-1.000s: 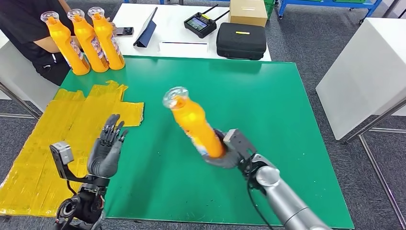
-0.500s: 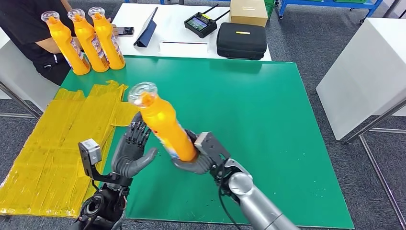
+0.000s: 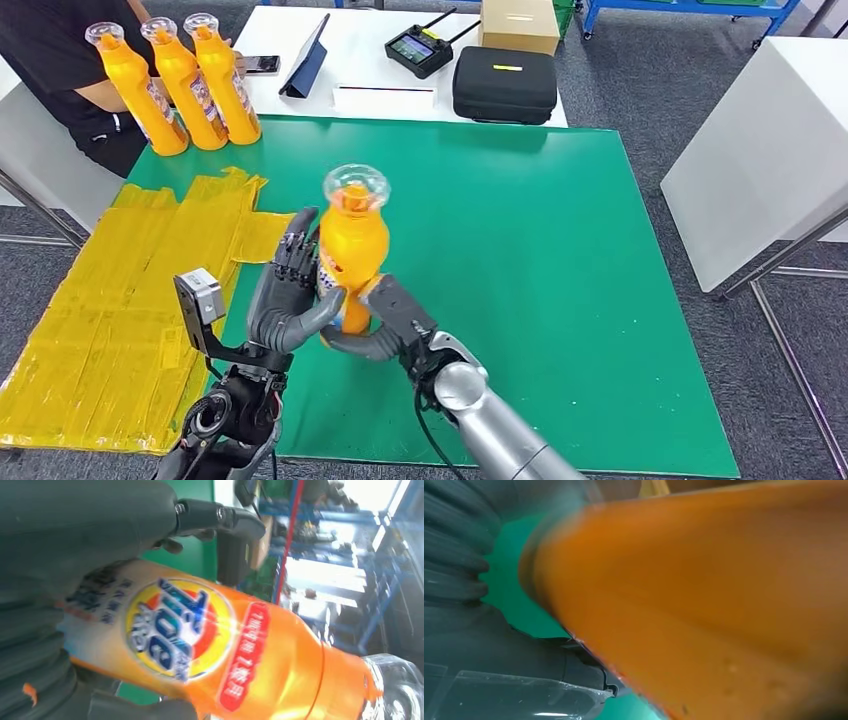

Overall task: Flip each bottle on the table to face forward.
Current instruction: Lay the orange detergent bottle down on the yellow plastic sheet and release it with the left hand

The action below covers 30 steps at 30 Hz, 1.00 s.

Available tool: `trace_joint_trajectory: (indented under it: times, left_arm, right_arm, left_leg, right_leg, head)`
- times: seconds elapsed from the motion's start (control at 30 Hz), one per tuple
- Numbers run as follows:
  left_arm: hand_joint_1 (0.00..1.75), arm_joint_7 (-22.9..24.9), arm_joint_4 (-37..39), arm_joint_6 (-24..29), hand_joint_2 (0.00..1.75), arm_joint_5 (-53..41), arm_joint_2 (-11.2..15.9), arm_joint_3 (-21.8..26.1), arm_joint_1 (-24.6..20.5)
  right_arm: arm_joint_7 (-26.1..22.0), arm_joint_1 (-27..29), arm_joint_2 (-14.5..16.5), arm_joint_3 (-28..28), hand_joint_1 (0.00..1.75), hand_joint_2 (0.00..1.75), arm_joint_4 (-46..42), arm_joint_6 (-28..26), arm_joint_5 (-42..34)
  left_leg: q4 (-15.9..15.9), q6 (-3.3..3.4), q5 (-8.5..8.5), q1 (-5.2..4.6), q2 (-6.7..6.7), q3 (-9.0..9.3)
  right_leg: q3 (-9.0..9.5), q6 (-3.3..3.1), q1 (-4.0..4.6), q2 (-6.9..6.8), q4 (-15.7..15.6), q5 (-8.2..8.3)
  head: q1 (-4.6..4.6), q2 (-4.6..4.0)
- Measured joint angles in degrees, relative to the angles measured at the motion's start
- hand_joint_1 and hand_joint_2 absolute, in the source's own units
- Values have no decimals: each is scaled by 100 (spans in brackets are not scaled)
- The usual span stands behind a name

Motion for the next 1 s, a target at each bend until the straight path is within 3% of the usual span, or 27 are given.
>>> trace_joint_trajectory:
  times: [0.03, 0.13, 0.17, 0.37, 0.5, 0.57, 0.6, 0.7, 0.73, 0.87, 1.0]
  left_arm:
    - [29, 4, 0, 48, 175, -27, -7, 30, -3]
    - [160, -3, -22, 102, 175, -67, -13, 88, -38]
    - [175, -8, -34, 121, 175, -76, -16, 104, -51]
    - [175, -25, -157, 590, 175, -527, -36, 213, -48]
    - [175, 159, -294, 1159, 175, -2024, 17, 195, -54]
    - [175, 497, -388, 1153, 175, -2944, 79, 225, -69]
    - [165, 722, -431, 1020, 175, -3329, 116, 255, -85]
    - [34, 1338, -497, 303, 175, -3986, 246, 361, -185]
    - [0, 1480, -503, 38, 175, -4103, 292, 397, -228]
    - [0, 1807, -470, -820, 175, -4495, 472, 459, -398]
    - [0, 1844, -378, -1230, 175, -4578, 596, 456, -500]
  right_arm:
    - [16, -19, 61, 17, 175, 175, 88, -1, 60]
    - [56, -50, 196, 69, 175, 175, 312, -10, 133]
    - [62, -58, 233, 79, 175, 175, 377, -13, 138]
    - [102, -271, 482, 149, 175, 175, 762, -60, 177]
    - [145, -403, 589, 248, 175, 175, 910, -65, 160]
    - [159, -415, 597, 256, 175, 175, 969, -32, 159]
    - [179, -407, 596, 257, 175, 175, 993, -13, 160]
    - [300, -329, 590, 256, 175, 175, 1022, 48, 167]
    - [352, -291, 583, 256, 175, 175, 1022, 70, 171]
    - [512, -129, 528, 257, 175, 175, 1022, 181, 190]
    - [574, -33, 510, 257, 175, 175, 1022, 230, 192]
  left_leg:
    - [0, 0, 0, 0, 1, 0]
    - [0, 0, 1, 1, -3, -4]
    - [0, 0, 1, 1, -4, -6]
    - [0, 0, 2, 0, -5, -9]
    - [0, -1, 3, 0, -6, -9]
    - [0, -2, 5, 0, -8, -9]
    - [0, -2, 5, 0, -9, -10]
    - [-1, -2, 5, 0, -11, -12]
    - [-1, -2, 5, 0, -12, -12]
    - [-1, -1, 7, 0, -21, -16]
    - [-1, -1, 7, 0, -24, -19]
  right_leg:
    - [-1, 0, 0, 0, 0, 0]
    - [-2, -1, 0, -3, 0, -1]
    - [-2, -1, 0, -4, 0, -1]
    - [-4, 0, -1, -6, 0, 0]
    - [-3, 0, 0, -7, 1, 0]
    - [-2, -1, 0, -11, 1, 0]
    - [-2, -1, 0, -12, 1, 0]
    - [-1, 0, 0, -13, 1, 0]
    - [0, 0, 0, -13, 1, 0]
    - [2, 0, 0, -25, 2, 0]
    - [1, 0, 0, -32, 3, 0]
  head:
    - [-1, 0]
    - [1, 0]
    - [2, 0]
    - [1, 0]
    - [1, 0]
    - [2, 0]
    - [2, 0]
    - [3, 0]
    - [3, 0]
    - [4, 0]
    - [4, 0]
